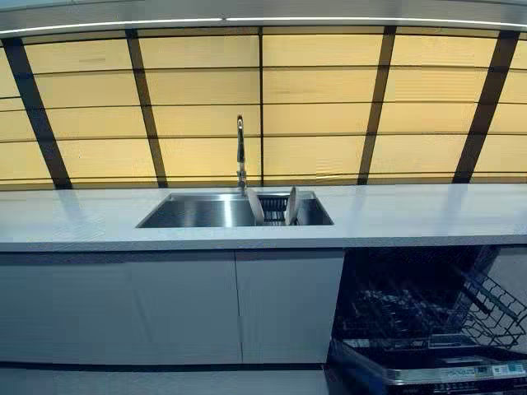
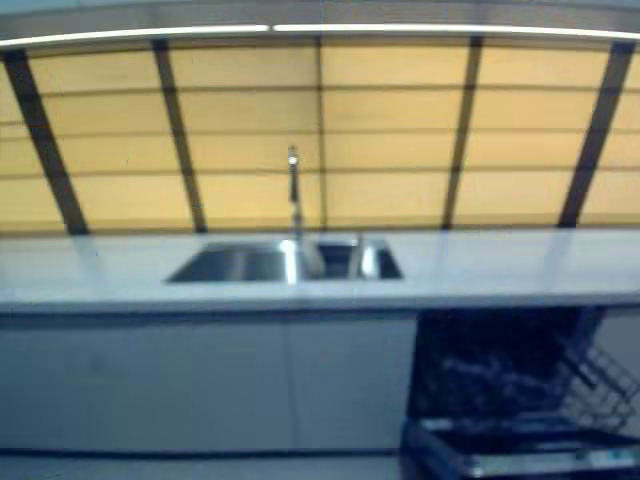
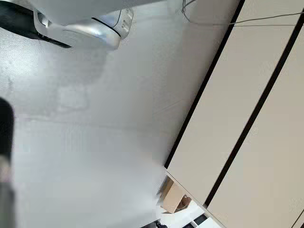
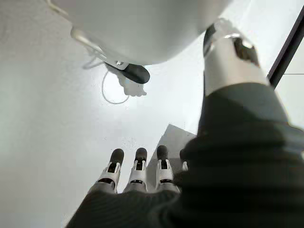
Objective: Take plates into dishwasher
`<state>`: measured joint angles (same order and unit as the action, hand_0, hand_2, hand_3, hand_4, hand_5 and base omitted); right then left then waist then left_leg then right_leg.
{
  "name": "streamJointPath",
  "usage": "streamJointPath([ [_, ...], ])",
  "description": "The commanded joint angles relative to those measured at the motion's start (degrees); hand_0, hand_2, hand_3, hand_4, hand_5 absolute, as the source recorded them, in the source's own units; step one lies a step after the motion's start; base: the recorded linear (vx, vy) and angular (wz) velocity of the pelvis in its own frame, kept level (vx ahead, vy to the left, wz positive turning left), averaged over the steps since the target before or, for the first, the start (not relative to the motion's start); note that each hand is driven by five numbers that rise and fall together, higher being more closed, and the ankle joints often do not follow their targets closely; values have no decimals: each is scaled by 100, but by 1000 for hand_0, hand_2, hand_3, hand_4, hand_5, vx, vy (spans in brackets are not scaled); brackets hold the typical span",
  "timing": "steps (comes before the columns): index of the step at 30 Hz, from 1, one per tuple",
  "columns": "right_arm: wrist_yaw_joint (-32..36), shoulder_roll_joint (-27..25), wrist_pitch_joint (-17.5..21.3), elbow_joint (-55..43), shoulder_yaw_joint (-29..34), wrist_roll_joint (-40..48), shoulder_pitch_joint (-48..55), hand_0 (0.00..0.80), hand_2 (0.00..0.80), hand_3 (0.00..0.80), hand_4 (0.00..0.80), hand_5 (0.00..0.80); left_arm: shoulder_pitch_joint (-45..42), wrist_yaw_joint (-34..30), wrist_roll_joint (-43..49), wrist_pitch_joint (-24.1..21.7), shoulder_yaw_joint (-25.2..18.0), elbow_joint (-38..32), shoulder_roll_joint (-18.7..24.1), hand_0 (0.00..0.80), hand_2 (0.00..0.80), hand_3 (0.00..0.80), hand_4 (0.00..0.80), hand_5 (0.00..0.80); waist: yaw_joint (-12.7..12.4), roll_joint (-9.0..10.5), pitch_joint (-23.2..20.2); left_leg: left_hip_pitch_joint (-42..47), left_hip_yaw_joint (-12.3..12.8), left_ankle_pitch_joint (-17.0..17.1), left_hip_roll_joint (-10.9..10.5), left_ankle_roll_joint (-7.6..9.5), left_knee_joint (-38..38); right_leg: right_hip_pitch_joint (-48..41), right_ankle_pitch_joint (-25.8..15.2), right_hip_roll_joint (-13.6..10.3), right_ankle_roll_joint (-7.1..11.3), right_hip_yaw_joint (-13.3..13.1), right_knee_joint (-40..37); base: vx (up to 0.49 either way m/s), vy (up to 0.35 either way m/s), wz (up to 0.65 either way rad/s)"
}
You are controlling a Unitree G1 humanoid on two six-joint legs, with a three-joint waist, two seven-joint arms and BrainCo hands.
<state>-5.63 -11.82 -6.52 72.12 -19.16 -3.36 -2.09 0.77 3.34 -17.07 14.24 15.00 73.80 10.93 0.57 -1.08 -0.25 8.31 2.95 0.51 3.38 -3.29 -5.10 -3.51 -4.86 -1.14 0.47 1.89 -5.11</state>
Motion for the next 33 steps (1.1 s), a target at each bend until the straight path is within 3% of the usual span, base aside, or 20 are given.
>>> streamJointPath([
  [1, -147, 138, 86, 179, -330, -75, -325, 0, 0, 0, 0, 0, 322, 105, 62, -173, -53, 406, -110, 0, 0, 0, 0, 0, 26, 203, 116, -232, -136, -43, -469, 421, 10, -187, 158, -11, 306, 103, 11, 0, 0, 0],
  [4, -122, 127, 101, 184, -366, -49, -334, 0, 0, 0, 0, 0, 355, 237, 0, -471, -7, 339, -96, 0, 0, 0, 0, 0, 19, 193, 141, -258, -133, -49, -471, 427, 10, -159, 161, -19, 306, 124, 11, 0, 0, 0],
  [33, -26, 104, 5, 183, -522, -108, -428, 0, 0, 0, 0, 0, 434, 37, 375, -434, 343, 208, -137, 0, 0, 0, 0, 0, -4, 178, 309, -178, -155, -103, -494, 487, 10, -209, 230, -9, 257, 192, 26, 17, -2, 0],
])
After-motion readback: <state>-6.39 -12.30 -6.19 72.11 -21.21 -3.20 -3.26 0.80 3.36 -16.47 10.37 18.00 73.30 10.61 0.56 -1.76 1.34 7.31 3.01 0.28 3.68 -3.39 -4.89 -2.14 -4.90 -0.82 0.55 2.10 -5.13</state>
